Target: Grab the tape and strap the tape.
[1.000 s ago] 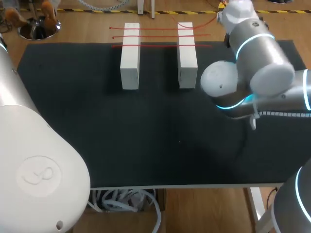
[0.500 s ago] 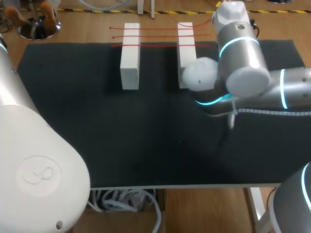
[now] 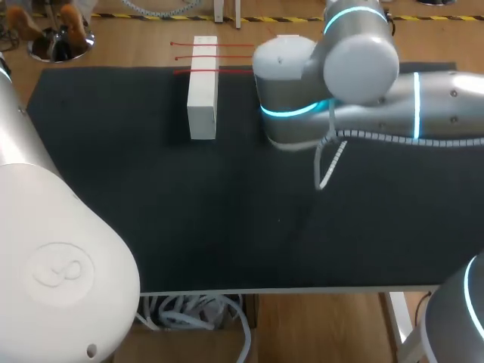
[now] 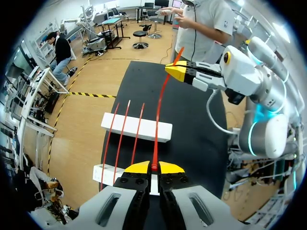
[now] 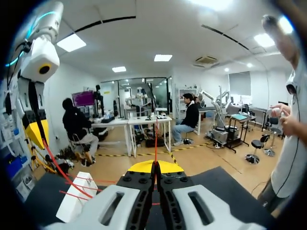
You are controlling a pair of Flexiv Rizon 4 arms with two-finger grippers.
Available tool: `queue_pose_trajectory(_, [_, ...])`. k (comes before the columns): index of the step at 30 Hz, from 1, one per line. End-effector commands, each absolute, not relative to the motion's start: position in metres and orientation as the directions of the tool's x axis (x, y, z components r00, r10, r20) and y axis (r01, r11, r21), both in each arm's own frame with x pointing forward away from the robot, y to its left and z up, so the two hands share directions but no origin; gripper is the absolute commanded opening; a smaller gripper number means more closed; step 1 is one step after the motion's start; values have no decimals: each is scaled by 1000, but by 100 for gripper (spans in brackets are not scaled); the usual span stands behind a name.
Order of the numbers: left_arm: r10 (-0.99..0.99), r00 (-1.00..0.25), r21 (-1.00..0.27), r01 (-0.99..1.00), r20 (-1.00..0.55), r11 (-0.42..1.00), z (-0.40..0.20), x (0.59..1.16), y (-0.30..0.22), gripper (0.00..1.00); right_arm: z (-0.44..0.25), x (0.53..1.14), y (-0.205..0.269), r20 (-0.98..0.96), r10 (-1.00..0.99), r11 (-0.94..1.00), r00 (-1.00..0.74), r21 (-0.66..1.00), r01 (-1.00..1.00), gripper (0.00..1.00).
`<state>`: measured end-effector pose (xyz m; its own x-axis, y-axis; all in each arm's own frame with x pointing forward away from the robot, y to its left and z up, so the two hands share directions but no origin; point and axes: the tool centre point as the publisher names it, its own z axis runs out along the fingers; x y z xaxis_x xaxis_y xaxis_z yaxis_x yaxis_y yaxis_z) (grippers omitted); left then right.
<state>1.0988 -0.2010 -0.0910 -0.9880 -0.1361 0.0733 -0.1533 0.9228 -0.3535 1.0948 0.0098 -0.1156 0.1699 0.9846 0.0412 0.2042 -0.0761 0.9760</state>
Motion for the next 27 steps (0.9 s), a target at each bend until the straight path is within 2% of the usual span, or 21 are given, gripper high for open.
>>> queue_pose_trajectory(1, [-135, -988, -348, -154, 76, 925, -90, 1100, -202, 0, -115, 1097, 4, -61, 990, 36, 125, 981, 193, 0])
queue_pose_trajectory(8, [-135, -988, -348, -154, 76, 925, -90, 1100, -202, 0, -115, 1105, 1, -214, 976, 216, 40, 975, -53, 0])
queue_pose_trajectory(11, [-135, -988, -348, -154, 76, 925, -90, 1100, -202, 0, -115, 1106, 3, -242, 970, 243, 19, 967, -83, 0])
queue_pose_trajectory(18, [-135, -988, -348, -154, 76, 925, -90, 1100, -202, 0, -116, 1105, 3, -238, 971, 238, 4, 971, -14, 0])
queue_pose_trajectory(21, [-135, -988, -348, -154, 76, 925, -90, 1100, -202, 0, -114, 1107, 5, -150, 989, 150, -4, 988, 41, 0])
queue_pose_trajectory(27, [-135, -988, -348, -154, 76, 925, -90, 1100, -202, 0, -114, 1107, 5, -150, 989, 150, -4, 988, 41, 0])
